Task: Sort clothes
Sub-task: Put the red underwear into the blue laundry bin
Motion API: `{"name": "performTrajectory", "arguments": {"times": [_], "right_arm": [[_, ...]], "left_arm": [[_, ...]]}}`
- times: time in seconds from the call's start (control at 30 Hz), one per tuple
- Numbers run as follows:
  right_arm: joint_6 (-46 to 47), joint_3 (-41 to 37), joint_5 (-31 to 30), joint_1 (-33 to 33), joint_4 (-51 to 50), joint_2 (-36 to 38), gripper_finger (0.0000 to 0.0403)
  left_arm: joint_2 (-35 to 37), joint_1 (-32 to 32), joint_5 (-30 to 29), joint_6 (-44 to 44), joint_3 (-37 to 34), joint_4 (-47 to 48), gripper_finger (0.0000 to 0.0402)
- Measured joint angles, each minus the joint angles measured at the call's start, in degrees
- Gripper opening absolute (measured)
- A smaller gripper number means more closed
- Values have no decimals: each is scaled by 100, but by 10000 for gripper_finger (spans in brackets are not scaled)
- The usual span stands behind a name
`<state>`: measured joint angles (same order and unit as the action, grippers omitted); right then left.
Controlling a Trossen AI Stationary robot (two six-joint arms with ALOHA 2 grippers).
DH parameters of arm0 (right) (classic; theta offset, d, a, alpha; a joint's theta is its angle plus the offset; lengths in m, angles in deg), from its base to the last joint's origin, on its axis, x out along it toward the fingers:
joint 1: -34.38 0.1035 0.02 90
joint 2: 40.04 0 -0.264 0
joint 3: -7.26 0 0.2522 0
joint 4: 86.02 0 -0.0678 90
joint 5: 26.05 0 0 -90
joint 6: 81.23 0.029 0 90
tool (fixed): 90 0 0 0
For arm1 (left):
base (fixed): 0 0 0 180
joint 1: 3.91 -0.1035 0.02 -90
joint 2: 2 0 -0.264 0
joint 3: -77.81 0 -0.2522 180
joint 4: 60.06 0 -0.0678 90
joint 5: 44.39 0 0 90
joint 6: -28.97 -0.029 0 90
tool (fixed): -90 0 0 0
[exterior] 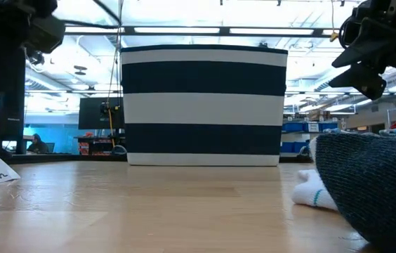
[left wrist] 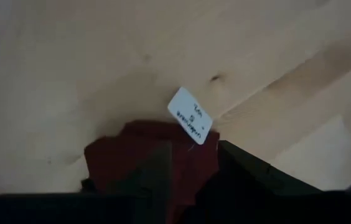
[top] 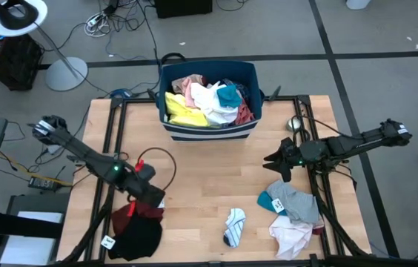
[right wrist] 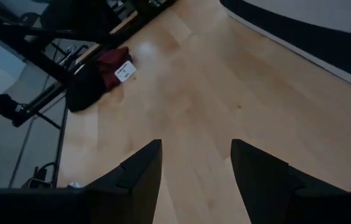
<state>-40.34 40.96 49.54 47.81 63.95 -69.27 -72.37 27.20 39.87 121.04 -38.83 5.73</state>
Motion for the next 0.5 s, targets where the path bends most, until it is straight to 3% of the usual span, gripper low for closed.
{"name": "performTrajectory", "arguments": {"times": [0.5], "right_arm": [[-60, 0, -17, 50, -7, 0, 192]], "left_arm": [[-1102, 329, 94, 326, 0, -87, 136]]}}
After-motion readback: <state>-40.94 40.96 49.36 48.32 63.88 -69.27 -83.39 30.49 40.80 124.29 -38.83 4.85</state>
